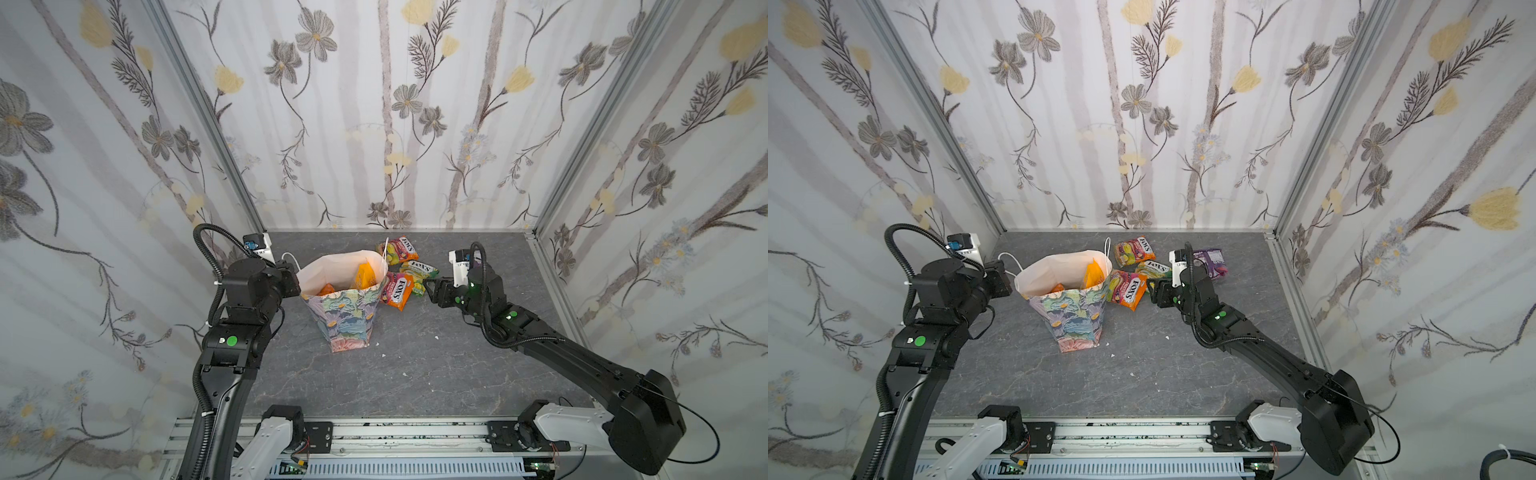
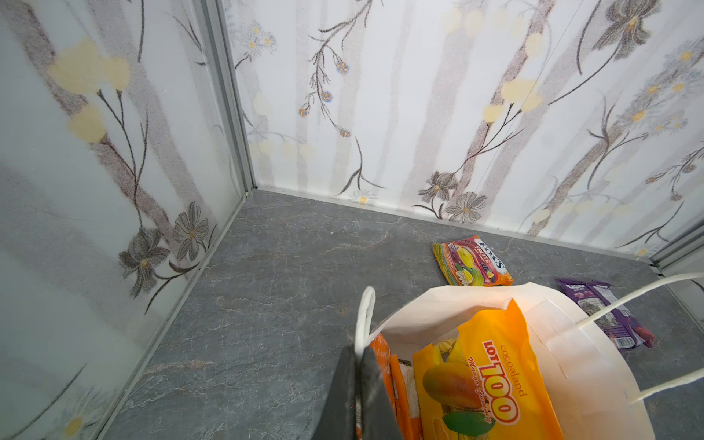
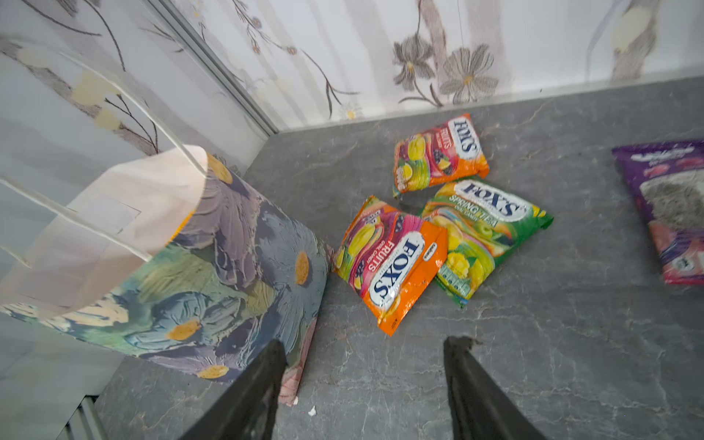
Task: Place the snacks into the paper bag
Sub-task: Pick up the snack from the top-center of the table.
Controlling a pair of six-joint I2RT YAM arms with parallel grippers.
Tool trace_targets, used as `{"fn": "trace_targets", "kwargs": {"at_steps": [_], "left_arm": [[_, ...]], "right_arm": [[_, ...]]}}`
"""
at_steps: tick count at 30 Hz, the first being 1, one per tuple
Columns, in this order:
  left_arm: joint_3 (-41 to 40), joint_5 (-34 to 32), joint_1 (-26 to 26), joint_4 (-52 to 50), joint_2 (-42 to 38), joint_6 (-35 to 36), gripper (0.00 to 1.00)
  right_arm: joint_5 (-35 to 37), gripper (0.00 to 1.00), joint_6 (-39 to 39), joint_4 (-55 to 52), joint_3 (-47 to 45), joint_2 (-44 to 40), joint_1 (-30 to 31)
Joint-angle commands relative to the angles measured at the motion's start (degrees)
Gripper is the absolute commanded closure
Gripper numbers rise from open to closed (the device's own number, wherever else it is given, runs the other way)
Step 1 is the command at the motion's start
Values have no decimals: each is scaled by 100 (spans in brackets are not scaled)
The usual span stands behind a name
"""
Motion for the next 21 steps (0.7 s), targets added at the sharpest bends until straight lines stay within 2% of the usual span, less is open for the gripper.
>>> {"fn": "trace_targets", "kwargs": {"at_steps": [1, 11, 21], "left_arm": [[-48, -15, 7, 22, -15, 47, 100], [-74, 30, 9, 11, -49, 59, 99], [-104, -21, 7, -15, -136, 87, 99]], "right_arm": [[-519, 33, 532, 1085, -276, 158, -89], [-1068, 30, 1101, 2170, -832, 1169, -156], [-1448, 30, 1376, 2972, -600, 2421, -178]]}}
